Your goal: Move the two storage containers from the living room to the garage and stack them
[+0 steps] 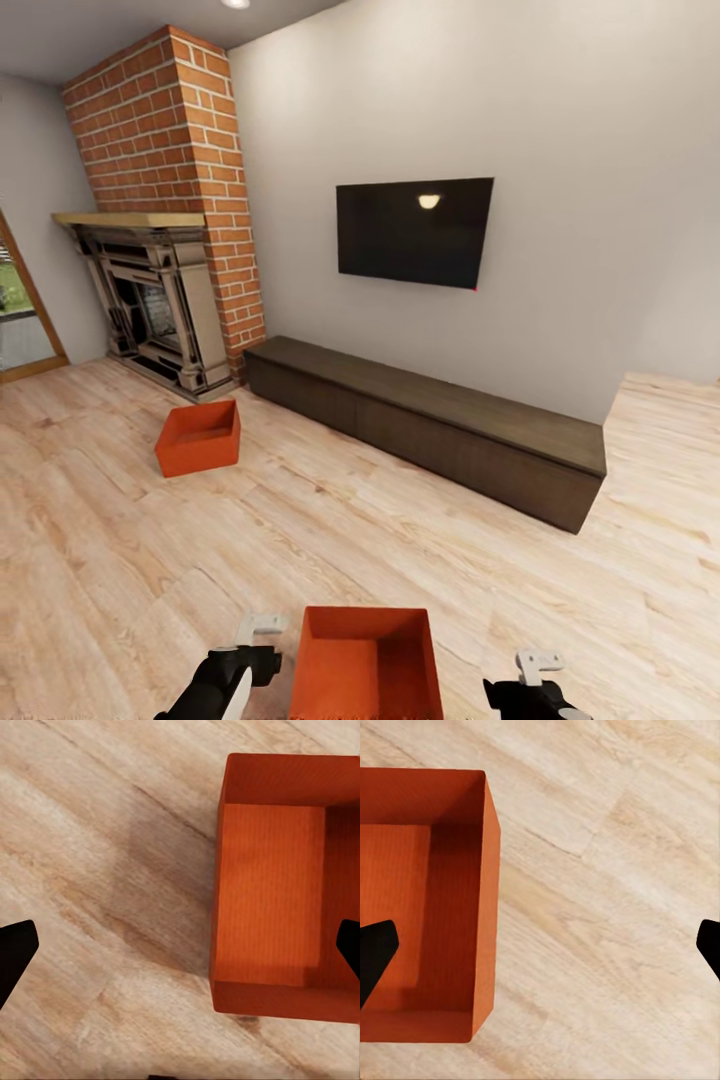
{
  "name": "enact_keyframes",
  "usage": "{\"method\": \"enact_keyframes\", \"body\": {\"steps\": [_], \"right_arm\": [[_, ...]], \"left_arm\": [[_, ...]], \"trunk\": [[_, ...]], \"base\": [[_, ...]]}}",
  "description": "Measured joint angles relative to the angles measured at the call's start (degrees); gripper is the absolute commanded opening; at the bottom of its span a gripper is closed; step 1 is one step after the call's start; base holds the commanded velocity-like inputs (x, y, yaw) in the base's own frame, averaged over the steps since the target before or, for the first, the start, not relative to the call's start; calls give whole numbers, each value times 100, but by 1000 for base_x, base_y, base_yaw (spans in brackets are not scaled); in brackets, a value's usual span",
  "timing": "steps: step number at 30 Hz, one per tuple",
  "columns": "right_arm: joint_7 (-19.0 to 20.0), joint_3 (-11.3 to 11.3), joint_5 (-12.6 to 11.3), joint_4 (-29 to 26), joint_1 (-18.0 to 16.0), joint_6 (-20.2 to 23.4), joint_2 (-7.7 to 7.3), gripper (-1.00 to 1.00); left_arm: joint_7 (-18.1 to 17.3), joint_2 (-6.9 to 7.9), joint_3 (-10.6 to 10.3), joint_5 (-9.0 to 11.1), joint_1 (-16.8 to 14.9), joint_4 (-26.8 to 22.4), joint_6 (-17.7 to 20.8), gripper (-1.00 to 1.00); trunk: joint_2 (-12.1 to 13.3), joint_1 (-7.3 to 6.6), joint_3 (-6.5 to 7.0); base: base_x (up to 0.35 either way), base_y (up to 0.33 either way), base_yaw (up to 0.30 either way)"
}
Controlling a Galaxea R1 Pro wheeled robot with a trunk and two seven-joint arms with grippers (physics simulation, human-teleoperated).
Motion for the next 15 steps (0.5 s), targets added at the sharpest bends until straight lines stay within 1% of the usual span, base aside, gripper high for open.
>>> {"method": "enact_keyframes", "body": {"steps": [3, 6, 12, 15], "right_arm": [[4, 7, -115, 0, 0, -26, -2, 100], [11, 34, -128, 0, 0, -34, 9, 100], [13, 54, -137, 0, 1, -35, 27, 100], [18, 58, -138, 0, 5, -35, 46, 100]], "left_arm": [[-4, -7, 7, 14, 0, 0, 0, 100], [-8, -13, 3, 18, 0, 0, 0, 100], [-13, -88, 0, 17, 0, 0, -1, 100], [-14, -100, 0, 16, 0, 0, 0, 100]], "trunk": [[0, 0, -28], [0, 0, -56], [0, 0, -111], [0, 0, -139]], "base": [[0, 0, 75], [0, 0, 76], [0, 0, 80], [0, 0, 85]]}}
